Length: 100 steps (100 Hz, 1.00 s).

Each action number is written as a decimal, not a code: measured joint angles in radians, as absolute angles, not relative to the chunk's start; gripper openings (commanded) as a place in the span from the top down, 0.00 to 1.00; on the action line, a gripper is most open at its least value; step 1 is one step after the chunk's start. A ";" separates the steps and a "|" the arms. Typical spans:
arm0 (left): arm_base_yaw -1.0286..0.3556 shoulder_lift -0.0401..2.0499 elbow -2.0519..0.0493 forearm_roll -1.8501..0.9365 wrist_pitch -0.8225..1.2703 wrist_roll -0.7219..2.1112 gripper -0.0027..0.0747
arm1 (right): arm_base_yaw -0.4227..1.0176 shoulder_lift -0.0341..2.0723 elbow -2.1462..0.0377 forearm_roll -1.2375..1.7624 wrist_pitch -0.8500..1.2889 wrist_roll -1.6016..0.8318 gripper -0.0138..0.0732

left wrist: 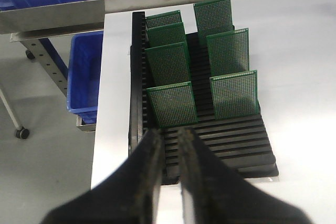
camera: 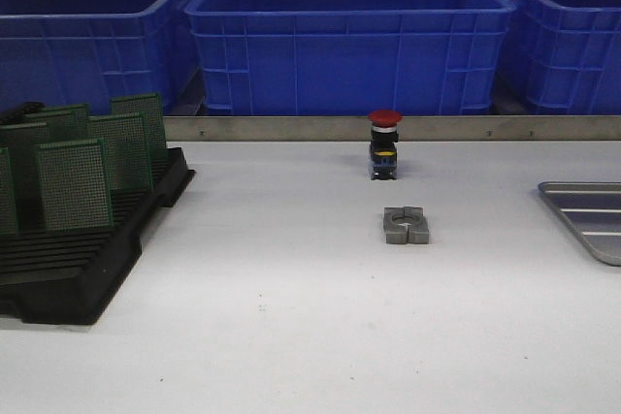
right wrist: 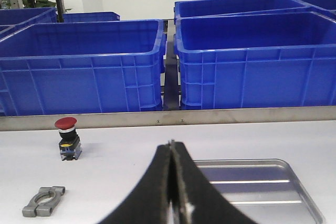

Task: Place circuit board on tray

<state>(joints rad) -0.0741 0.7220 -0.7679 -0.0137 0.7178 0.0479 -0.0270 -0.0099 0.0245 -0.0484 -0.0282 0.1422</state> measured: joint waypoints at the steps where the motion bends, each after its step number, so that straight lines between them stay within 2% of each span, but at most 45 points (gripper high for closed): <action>1: -0.074 0.722 -0.768 -0.014 0.718 0.048 0.57 | -0.027 -0.010 0.024 -0.048 -0.028 0.142 0.92; 6: -0.074 0.722 -0.769 -0.014 0.720 0.048 0.39 | -0.027 -0.010 0.024 -0.048 -0.028 0.142 0.92; 11: -0.074 0.722 -0.769 -0.014 0.725 0.048 0.27 | -0.027 -0.010 0.024 -0.048 -0.028 0.142 0.92; 18: -0.074 0.722 -0.769 -0.014 0.727 0.048 0.18 | -0.027 -0.010 0.024 -0.048 -0.028 0.142 0.92; 40: -0.074 0.726 -0.772 -0.050 0.723 0.063 0.18 | -0.027 -0.010 0.024 -0.048 -0.028 0.142 0.92; 55: -0.074 0.785 -0.838 -0.073 0.755 0.186 0.18 | -0.027 -0.010 0.024 -0.048 -0.028 0.142 0.92; 100: -0.136 1.251 -1.170 -0.137 0.924 0.782 0.18 | -0.027 -0.010 0.024 -0.048 -0.028 0.142 0.92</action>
